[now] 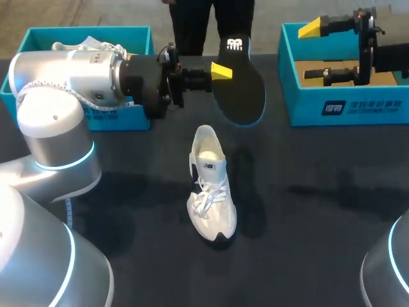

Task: Take the shoe out of the shoebox, open the shoe tongue, remove and reinsert the insole, then place the shoe into the shoebox

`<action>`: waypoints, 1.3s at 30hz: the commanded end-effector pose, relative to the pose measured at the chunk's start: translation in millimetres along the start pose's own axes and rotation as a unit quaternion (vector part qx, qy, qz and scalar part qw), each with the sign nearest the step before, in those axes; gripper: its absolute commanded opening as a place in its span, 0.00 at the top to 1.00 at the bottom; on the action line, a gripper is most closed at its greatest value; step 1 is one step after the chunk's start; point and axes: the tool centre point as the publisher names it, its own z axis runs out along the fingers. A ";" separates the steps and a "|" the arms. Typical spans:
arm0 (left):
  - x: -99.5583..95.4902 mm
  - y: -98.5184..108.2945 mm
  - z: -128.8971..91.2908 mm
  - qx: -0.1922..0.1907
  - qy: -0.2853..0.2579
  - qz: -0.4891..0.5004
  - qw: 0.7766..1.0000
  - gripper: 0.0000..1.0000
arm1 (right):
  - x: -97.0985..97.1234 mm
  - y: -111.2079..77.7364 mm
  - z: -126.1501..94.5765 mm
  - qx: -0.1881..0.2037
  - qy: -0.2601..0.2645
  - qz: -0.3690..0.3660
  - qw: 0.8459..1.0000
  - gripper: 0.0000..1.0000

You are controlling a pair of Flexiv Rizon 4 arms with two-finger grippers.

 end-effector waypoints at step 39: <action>-18.1 -11.2 -14.4 -0.010 -0.015 -0.277 0.961 1.00 | -12.3 -11.7 19.2 0.069 0.005 -0.002 0.998 0.00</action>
